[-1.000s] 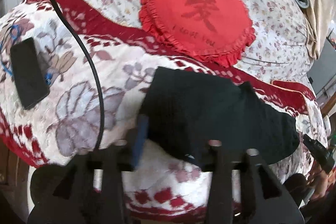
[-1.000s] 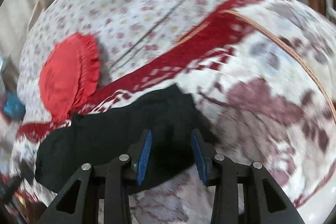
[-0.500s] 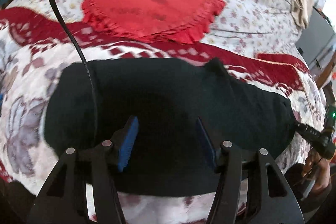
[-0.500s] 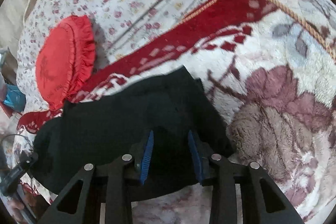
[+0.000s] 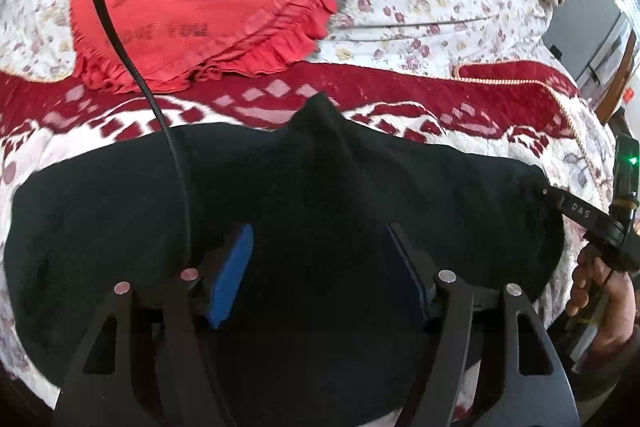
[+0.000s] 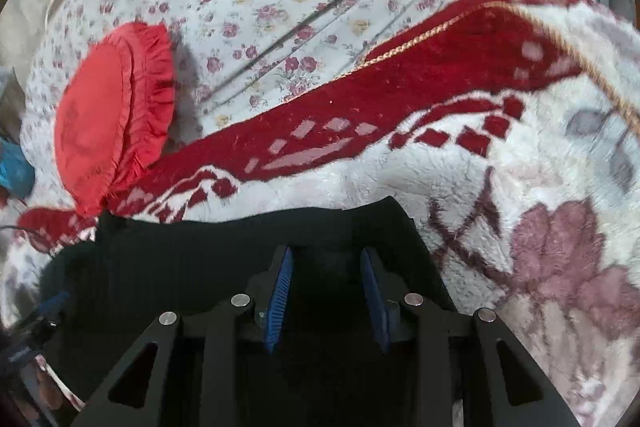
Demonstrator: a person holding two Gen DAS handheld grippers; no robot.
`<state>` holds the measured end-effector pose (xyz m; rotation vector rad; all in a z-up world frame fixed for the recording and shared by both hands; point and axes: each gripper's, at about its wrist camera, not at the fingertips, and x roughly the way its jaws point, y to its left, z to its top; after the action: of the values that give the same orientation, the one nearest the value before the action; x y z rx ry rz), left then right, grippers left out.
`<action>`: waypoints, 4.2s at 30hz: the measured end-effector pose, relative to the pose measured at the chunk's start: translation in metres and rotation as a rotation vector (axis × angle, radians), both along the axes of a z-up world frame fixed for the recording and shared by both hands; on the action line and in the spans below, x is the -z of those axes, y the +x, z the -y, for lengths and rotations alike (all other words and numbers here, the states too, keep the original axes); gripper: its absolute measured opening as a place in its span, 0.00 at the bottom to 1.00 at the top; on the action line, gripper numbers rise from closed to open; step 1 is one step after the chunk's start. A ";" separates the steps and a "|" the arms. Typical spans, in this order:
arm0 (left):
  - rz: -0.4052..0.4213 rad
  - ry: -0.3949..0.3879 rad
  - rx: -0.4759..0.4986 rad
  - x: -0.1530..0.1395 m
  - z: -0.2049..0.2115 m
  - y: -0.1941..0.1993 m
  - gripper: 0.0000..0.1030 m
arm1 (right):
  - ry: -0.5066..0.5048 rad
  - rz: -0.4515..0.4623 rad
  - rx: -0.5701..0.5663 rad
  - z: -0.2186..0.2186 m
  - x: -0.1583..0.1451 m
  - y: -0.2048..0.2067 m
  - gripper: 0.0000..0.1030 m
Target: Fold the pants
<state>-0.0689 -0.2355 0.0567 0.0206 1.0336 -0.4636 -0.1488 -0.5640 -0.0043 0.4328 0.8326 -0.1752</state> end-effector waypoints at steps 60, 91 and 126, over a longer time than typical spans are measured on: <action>-0.198 -0.139 0.616 0.016 0.266 0.029 0.63 | 0.271 0.175 0.055 0.003 0.007 -0.075 0.15; -0.165 -0.181 0.073 0.002 -0.037 0.010 0.72 | 0.095 0.123 -0.439 -0.144 -0.052 0.013 0.47; -0.114 -0.115 -0.098 0.006 -0.086 -0.022 0.46 | -0.083 0.015 -0.497 -0.202 -0.039 0.061 0.47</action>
<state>-0.0909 -0.1496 0.0503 -0.1597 1.1125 -0.4384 -0.0876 -0.3622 0.0342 0.1393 0.8905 0.2531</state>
